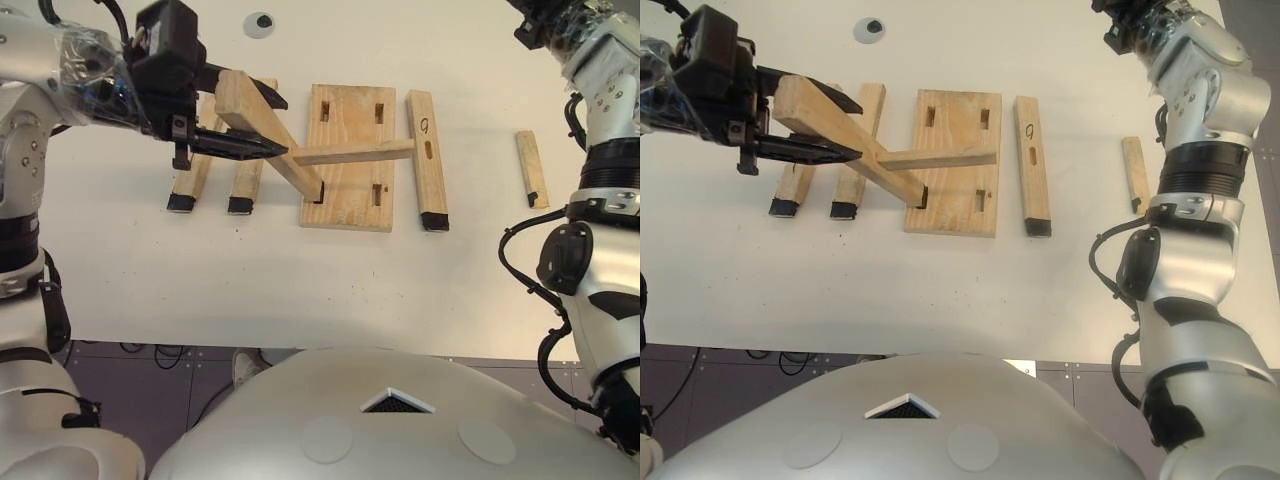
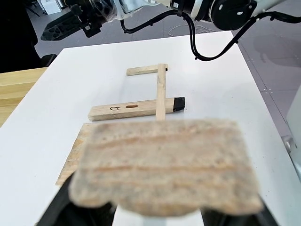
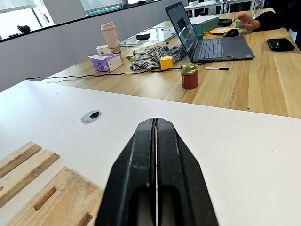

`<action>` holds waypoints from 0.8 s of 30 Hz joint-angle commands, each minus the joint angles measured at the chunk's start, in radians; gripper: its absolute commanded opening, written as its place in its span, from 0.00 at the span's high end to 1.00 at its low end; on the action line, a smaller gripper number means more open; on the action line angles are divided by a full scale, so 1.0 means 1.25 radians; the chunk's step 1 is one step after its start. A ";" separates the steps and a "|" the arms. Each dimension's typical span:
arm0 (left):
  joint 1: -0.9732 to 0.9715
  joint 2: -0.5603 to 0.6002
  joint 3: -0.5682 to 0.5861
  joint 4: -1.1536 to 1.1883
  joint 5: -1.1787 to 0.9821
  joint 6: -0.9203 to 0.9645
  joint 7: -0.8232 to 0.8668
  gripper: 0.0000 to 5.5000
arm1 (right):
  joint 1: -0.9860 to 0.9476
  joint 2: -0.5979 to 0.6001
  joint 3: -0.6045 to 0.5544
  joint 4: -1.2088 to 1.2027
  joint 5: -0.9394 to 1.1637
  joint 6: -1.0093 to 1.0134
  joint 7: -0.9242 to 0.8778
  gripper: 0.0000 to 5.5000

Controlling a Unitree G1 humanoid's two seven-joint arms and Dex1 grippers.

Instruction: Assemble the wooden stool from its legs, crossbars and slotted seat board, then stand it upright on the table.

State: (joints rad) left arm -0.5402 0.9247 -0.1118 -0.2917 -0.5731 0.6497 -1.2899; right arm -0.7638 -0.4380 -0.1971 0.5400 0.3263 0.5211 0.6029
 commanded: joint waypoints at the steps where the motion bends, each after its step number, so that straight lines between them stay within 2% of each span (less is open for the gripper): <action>1: 0.035 0.003 -0.024 -0.030 0.038 0.070 0.082 0.63 | 0.021 0.016 -0.010 -0.048 0.023 0.027 -0.015 1.00; 7: 0.013 0.022 -0.083 -0.011 0.078 0.102 0.112 0.63 | 0.102 0.041 -0.021 -0.148 0.046 0.053 -0.061 1.00; 8: -0.005 0.023 -0.094 0.011 0.083 0.088 0.094 0.57 | 0.114 0.045 -0.027 -0.161 0.047 0.052 -0.071 1.00; 11: -0.084 0.008 -0.124 0.100 0.114 0.043 0.036 0.48 | 0.137 0.061 -0.047 -0.184 0.054 0.036 -0.098 1.00; 15: -0.172 -0.003 -0.154 0.223 0.176 -0.016 -0.028 0.38 | 0.169 0.077 -0.074 -0.211 0.068 0.011 -0.131 1.00; 17: -0.168 0.022 -0.161 0.261 0.217 -0.059 -0.051 0.37 | 0.187 0.084 -0.083 -0.221 0.070 -0.001 -0.144 1.00; 18: -0.136 0.035 -0.144 0.271 0.235 -0.076 -0.029 0.37 | 0.196 0.088 -0.086 -0.226 0.069 -0.013 -0.152 1.00; 20: -0.036 0.035 -0.084 0.290 0.279 -0.095 0.096 0.37 | 0.207 0.099 -0.097 -0.232 0.066 -0.041 -0.177 1.00; 24: 0.176 -0.134 0.092 0.236 0.265 0.022 0.417 0.37 | 0.221 0.126 -0.118 -0.240 0.061 -0.079 -0.240 1.00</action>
State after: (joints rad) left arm -0.4467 0.8761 -0.0894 0.0529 -0.2285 0.5970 -0.9451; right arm -0.4946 -0.3182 -0.3257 0.2604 0.4017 0.4522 0.3453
